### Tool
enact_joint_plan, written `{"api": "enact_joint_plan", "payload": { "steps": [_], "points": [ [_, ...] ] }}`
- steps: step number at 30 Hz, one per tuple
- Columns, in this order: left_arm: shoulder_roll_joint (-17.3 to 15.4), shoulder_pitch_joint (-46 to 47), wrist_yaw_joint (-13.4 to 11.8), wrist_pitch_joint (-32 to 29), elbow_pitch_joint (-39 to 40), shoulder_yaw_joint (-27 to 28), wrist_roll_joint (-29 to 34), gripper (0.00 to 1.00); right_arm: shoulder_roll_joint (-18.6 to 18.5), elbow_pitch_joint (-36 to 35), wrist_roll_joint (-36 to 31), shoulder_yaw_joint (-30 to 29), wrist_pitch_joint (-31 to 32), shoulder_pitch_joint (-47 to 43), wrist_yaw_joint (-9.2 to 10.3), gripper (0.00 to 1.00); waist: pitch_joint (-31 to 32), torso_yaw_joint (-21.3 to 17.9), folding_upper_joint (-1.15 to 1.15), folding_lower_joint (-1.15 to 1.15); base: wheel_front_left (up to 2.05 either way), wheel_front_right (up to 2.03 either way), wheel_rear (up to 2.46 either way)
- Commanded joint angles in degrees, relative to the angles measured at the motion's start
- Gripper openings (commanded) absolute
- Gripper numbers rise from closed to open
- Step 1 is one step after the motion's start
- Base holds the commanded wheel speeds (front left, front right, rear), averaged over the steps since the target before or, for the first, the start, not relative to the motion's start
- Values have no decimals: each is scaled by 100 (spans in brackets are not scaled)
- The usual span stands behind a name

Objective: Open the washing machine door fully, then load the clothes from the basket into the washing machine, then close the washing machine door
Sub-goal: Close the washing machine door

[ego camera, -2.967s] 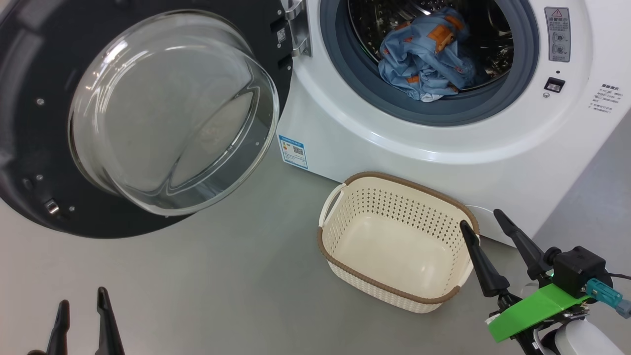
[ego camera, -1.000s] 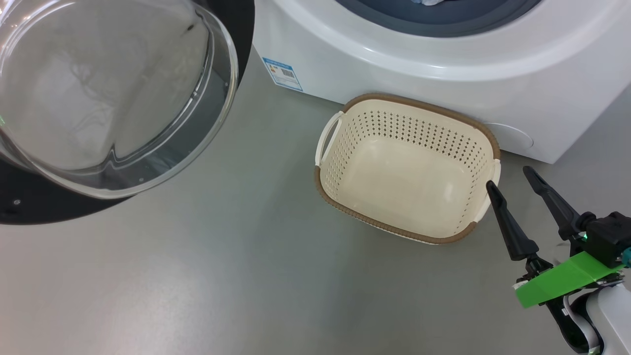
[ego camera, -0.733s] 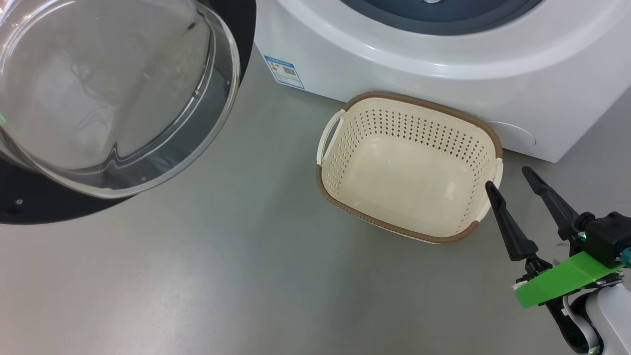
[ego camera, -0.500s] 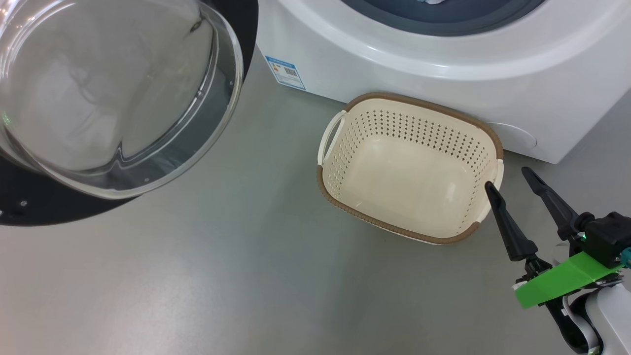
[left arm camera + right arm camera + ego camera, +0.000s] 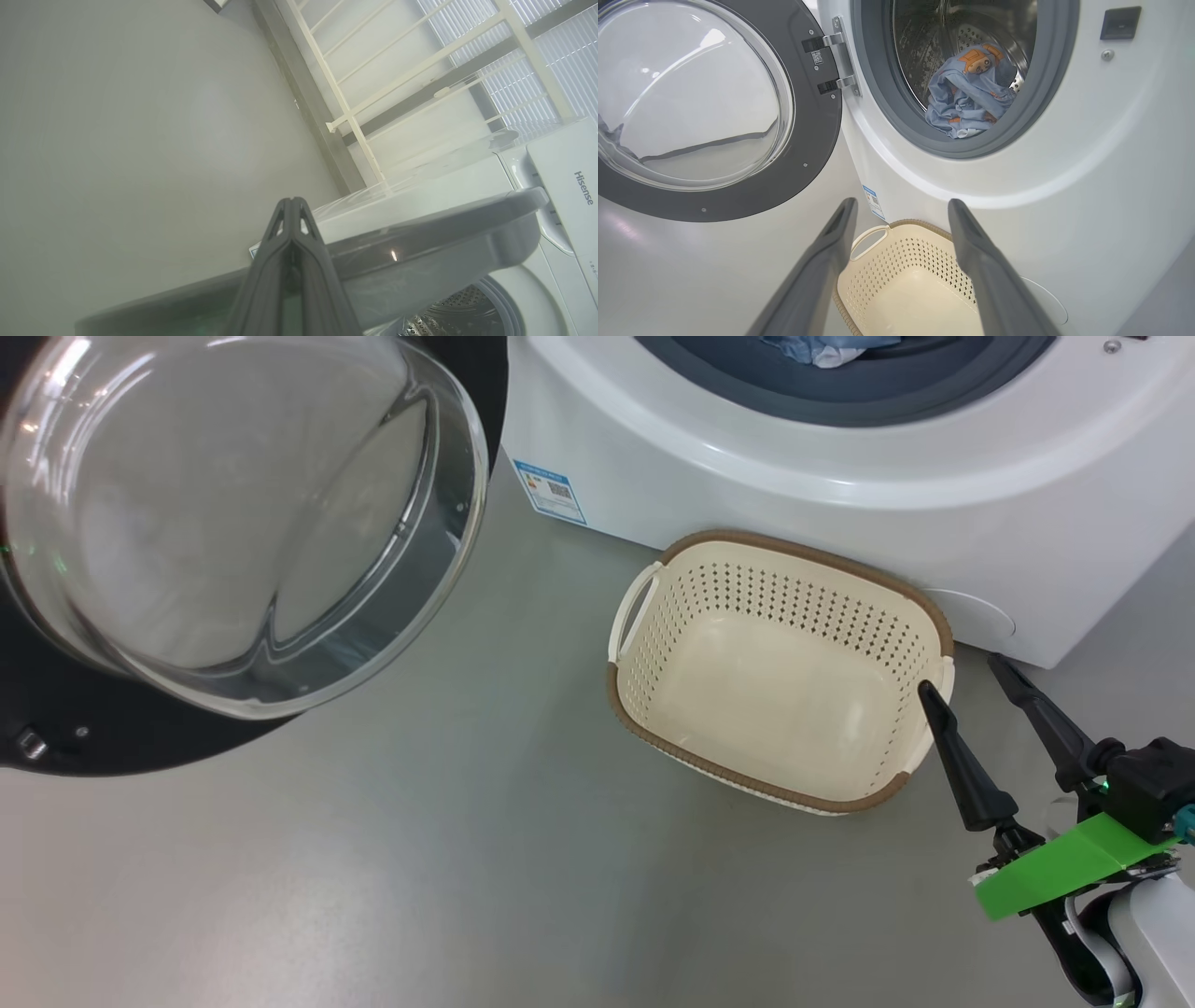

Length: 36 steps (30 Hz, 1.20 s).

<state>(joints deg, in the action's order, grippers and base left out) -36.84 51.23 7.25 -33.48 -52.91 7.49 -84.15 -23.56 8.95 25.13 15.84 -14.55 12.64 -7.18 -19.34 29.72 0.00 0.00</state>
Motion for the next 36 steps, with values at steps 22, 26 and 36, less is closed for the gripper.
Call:
{"api": "enact_joint_plan", "payload": {
  "steps": [22, 26, 36],
  "points": [
    [-101, -485, 24, -1723, 1215, -475, -391, 0, 99, -87, -10, -11, -45, -110, -31, 100, 465, 99, 0, 0, 0, 0, 0],
    [-99, -586, 24, -1928, 1479, -550, -431, 0, 144, -93, -10, -41, -45, -159, -31, 100, 566, 92, 0, 0, 0, 0, 0],
    [0, -790, 24, -2473, 2267, -780, -562, 0, 245, -118, -13, -202, -45, -324, -31, 100, 787, -3, 0, 0, 0, 0, 0]
  ]
}}
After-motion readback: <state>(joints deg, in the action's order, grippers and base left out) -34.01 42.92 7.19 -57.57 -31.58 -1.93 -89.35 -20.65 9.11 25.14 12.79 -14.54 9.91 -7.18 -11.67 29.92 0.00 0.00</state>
